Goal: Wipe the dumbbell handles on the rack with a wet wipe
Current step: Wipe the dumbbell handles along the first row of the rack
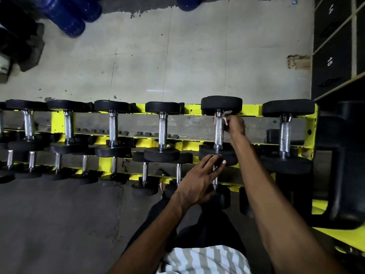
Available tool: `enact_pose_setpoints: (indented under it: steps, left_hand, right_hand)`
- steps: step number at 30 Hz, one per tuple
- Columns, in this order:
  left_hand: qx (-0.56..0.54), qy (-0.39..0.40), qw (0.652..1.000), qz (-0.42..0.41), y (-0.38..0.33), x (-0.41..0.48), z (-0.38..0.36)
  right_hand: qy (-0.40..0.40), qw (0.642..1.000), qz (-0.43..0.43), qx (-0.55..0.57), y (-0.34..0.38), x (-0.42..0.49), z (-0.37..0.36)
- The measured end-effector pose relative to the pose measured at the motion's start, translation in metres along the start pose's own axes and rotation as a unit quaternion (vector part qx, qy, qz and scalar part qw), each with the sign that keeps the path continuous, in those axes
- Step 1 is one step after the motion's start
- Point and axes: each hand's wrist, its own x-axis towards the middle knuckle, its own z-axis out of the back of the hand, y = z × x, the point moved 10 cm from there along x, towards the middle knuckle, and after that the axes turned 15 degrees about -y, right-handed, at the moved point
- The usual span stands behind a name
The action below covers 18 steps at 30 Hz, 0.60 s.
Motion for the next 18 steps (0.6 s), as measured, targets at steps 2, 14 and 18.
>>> enact_pose_setpoints:
  steps: [2,14,18]
  left_hand:
    - [-0.007,0.000,1.000,0.006,-0.001,0.000,0.001]
    - [0.012,-0.010,1.000,0.007,-0.004,0.002,0.005]
    - [0.011,-0.009,1.000,0.013,-0.003,0.001,0.002]
  right_hand:
    - [-0.077,0.980,0.142,-0.116,0.016,-0.003,0.019]
    - [-0.123,0.965,0.191,-0.131,0.033,-0.029,0.017]
    - [-0.089,0.959,0.203,-0.178,0.037,-0.027,0.015]
